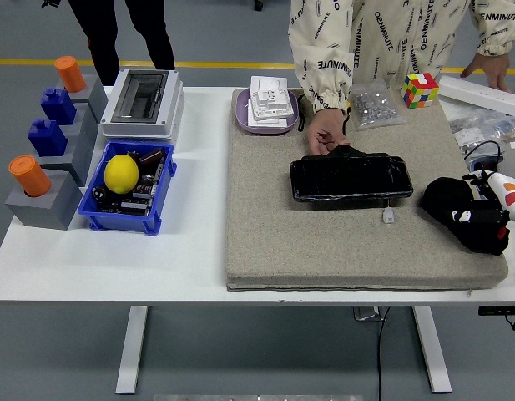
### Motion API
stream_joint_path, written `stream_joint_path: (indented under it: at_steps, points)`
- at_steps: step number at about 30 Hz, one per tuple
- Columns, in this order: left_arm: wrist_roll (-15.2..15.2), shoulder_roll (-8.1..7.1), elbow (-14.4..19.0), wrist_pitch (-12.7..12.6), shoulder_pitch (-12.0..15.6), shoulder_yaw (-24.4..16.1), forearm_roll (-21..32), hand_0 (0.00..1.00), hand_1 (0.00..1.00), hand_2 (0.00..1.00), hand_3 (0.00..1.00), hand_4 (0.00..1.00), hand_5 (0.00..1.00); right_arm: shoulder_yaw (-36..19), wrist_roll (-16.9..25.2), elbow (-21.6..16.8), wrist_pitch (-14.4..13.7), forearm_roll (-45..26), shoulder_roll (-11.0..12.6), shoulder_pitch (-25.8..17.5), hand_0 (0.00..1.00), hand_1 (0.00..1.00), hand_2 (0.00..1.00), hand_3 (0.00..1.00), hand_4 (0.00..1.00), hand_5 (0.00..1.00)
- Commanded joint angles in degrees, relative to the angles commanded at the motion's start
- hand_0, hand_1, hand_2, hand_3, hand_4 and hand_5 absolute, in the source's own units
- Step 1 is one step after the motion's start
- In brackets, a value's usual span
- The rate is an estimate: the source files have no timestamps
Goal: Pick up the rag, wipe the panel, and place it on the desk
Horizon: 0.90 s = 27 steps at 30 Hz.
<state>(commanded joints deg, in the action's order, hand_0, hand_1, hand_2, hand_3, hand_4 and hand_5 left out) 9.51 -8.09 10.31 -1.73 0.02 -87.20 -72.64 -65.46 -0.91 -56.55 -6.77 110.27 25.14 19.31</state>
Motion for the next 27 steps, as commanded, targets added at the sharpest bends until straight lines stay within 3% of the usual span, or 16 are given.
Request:
stream_joint_path:
  at_steps: [27]
  points:
    - [-0.2,0.08,0.0,0.0,-0.2,-0.1,0.1,0.643,0.691,0.730,0.565,0.593,0.471,0.6,-1.6,1.0,0.9,1.2,-0.6,0.6,0.723,0.669,0.713,0.767,0.998,0.521]
